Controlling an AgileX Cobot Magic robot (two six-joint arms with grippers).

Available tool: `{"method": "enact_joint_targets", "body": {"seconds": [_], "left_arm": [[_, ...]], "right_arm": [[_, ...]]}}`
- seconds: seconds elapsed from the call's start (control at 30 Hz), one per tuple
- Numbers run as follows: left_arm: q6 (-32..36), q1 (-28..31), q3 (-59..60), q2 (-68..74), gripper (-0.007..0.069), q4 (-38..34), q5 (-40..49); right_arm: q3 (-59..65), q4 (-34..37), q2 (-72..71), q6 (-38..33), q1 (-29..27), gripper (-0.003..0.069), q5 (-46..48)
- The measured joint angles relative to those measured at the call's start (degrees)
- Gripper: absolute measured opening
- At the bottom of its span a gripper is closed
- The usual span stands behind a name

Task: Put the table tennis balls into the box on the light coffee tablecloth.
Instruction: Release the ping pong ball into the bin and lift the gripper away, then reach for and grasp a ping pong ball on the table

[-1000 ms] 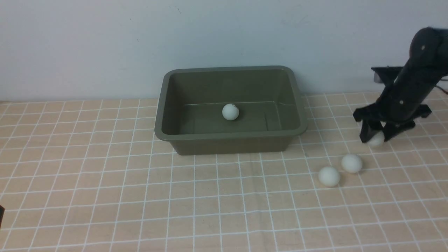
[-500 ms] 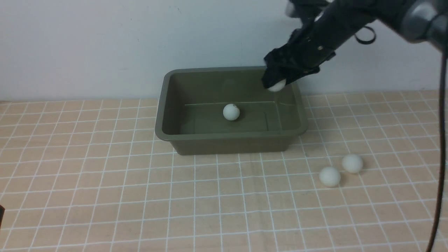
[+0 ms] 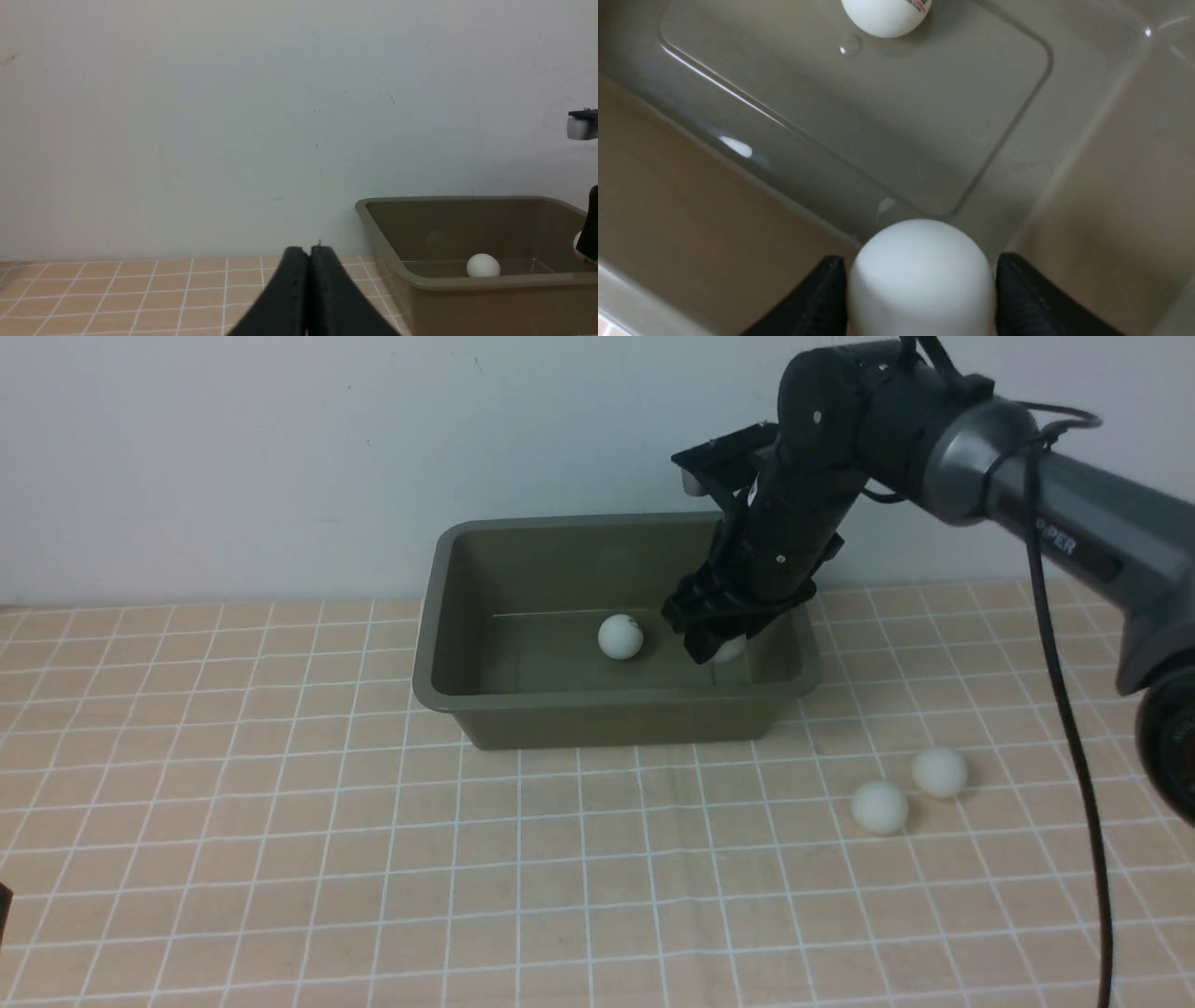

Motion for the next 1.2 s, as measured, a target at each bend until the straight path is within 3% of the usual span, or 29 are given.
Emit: {"method": "enact_joint_targets", "body": {"seconds": [0.17, 0.43, 0.83, 1.2], "left_arm": [[0.0, 0.0, 0.0, 0.0, -0.0064, 0.0, 0.0], [0.0, 0.0, 0.0, 0.0, -0.0064, 0.0, 0.0], [0.0, 0.0, 0.0, 0.0, -0.0064, 0.0, 0.0], [0.0, 0.0, 0.0, 0.0, -0.0064, 0.0, 0.0]], "right_arm": [[0.0, -0.2, -0.6, 0.0, 0.0, 0.0479, 0.9], [1.5, -0.6, -10.2, 0.5, -2.9, 0.0487, 1.2], [23.8, -2.6, -26.6, 2.8, -15.7, 0.0488, 1.4], [37.6, -2.3, -23.7, 2.8, -16.6, 0.0488, -8.3]]}}
